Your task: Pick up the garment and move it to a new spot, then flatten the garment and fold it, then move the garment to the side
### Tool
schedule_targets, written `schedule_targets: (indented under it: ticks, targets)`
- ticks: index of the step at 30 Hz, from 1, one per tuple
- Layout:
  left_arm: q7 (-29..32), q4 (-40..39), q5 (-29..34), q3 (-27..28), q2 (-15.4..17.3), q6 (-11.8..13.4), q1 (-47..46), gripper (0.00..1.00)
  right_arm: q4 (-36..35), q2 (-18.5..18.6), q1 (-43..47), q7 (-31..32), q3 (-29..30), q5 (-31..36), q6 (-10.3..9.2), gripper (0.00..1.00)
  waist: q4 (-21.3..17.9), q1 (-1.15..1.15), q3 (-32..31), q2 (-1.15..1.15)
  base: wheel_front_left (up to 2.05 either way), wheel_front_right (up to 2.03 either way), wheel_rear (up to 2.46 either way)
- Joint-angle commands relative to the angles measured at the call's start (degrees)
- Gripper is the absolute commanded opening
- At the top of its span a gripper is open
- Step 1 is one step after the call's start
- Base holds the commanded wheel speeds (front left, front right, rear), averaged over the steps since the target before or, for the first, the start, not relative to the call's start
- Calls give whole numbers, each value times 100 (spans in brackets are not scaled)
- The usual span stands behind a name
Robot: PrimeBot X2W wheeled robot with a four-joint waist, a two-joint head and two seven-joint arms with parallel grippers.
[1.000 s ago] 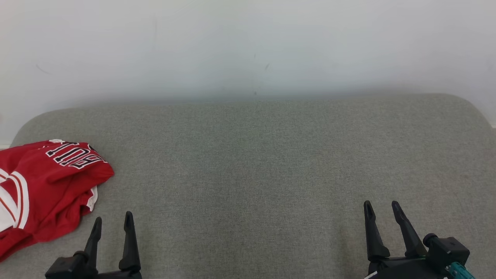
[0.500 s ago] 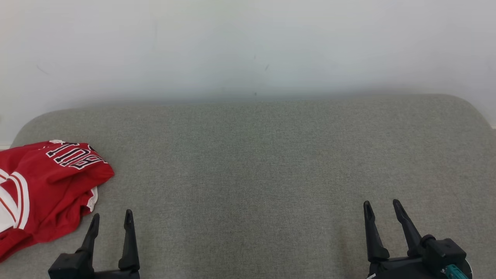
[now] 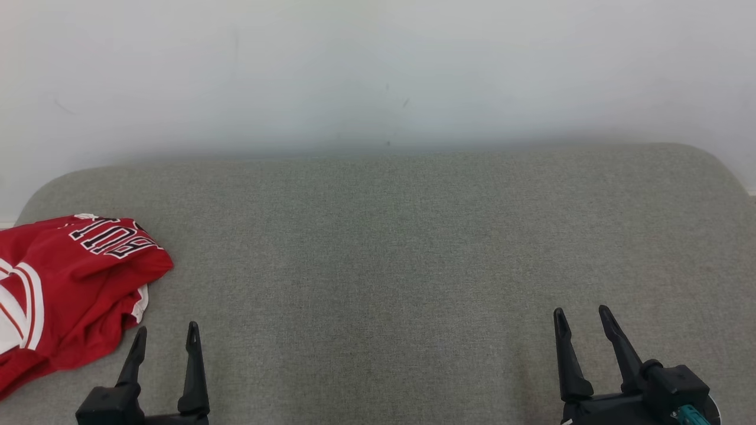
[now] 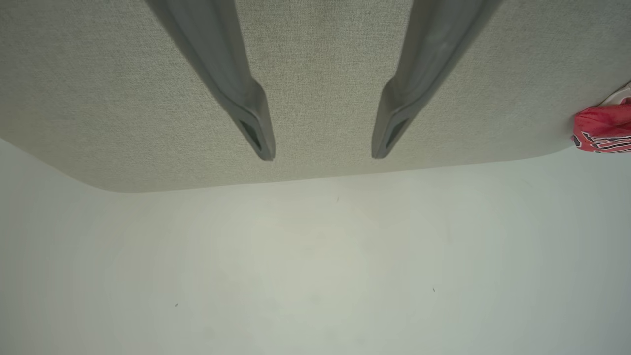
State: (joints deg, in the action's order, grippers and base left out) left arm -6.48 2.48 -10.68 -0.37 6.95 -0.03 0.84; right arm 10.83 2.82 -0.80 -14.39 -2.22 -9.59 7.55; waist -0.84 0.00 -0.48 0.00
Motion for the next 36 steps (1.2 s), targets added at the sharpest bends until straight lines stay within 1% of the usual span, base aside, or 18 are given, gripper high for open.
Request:
schedule_targets:
  ticks: [1, 16, 21, 28, 36]
  targets:
    - [5, -33, -46, -8, 29, 4, 58, 100, -27, 12, 71, 14, 14, -39, -12, 100, 4, 0, 5, 0, 0, 0, 0]
    - [28, 22, -103, -58, 57, 66, 44, 100, -96, 12, 86, 109, 15, -81, -12, 100, 40, 0, -3, 0, 0, 0, 0]
    - [6, 33, -104, -103, 68, 77, -22, 100, -115, 11, 110, 118, 39, -69, -12, 100, 141, 0, 1, 0, 0, 0, 0]
    - [-105, 103, -157, -58, 57, 123, -23, 100, -115, 11, 141, 131, 14, -110, -12, 100, 498, 0, -4, 0, 0, 0, 0]
    - [-219, 216, -241, -31, 83, 136, -23, 100, -45, 11, 157, 121, 12, -144, -12, 100, 1092, 0, -36, 0, 0, 0, 0]
